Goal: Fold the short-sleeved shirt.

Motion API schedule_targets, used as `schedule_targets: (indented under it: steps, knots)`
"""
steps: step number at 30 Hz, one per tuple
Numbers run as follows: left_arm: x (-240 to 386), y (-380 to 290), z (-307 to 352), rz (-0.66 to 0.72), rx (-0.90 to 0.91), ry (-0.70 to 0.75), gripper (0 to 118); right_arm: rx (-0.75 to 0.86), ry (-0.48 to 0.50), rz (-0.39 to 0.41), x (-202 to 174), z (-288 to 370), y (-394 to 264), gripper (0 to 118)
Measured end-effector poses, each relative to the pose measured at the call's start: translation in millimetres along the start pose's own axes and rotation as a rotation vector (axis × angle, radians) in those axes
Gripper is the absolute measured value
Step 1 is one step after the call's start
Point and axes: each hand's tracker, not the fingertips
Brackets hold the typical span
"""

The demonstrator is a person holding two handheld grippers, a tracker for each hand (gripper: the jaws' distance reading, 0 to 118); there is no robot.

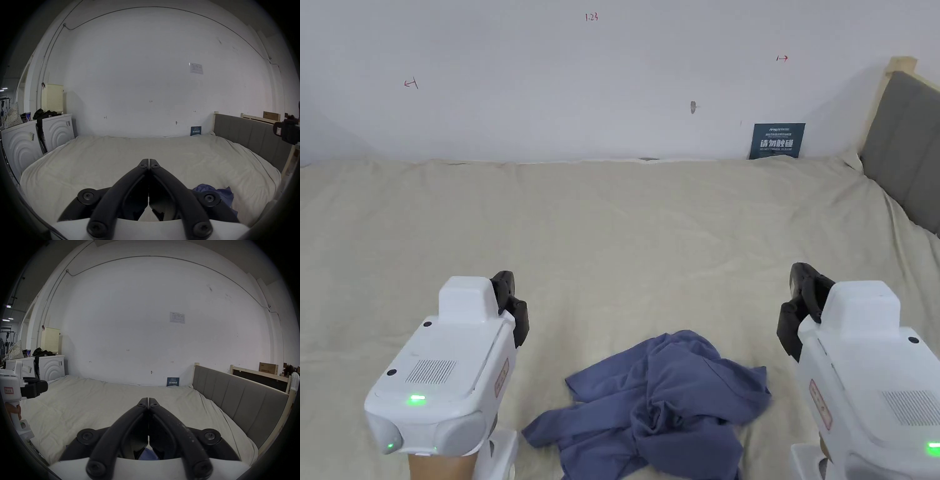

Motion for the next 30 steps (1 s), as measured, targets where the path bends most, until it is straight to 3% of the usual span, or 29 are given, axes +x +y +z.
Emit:
schedule_targets:
  steps: [2, 6, 15, 16, 18, 19, 20, 21, 25, 30]
  knots:
    - [1, -2, -2, -0.002, -0.029, 0.019, 0, -0.004, -0.002, -0.003, 1, 0, -1, 1]
    - [-7, -17, -26, 0.071, -0.295, -0.03, 0, -0.019, -0.007, -0.009, 5, -2, -7, 1]
    - [-10, -103, -78, 0.133, -0.691, -0.085, 4, -0.078, -0.028, -0.018, 15, -13, -26, 1]
    - [-9, -111, -82, 0.13, -0.708, -0.079, 22, -0.087, -0.03, -0.018, 16, -15, -28, 1]
    - [-8, -125, -91, 0.141, -0.764, -0.071, 81, -0.102, -0.035, -0.017, 18, -19, -33, 1]
    - [-7, -133, -95, 0.155, -0.783, -0.067, 105, -0.11, -0.038, -0.018, 19, -21, -35, 1]
    - [-6, -138, -99, 0.156, -0.807, -0.066, 109, -0.118, -0.04, -0.02, 21, -24, -37, 1]
    - [-4, -142, -100, 0.153, -0.802, -0.055, 106, -0.127, -0.043, -0.022, 22, -26, -40, 1]
    - [3, -159, -114, 0.109, -0.857, -0.03, 56, -0.161, -0.05, -0.037, 28, -38, -49, 1]
    - [12, -167, -115, 0.113, -0.863, -0.035, 46, -0.209, -0.054, -0.062, 35, -52, -62, 1]
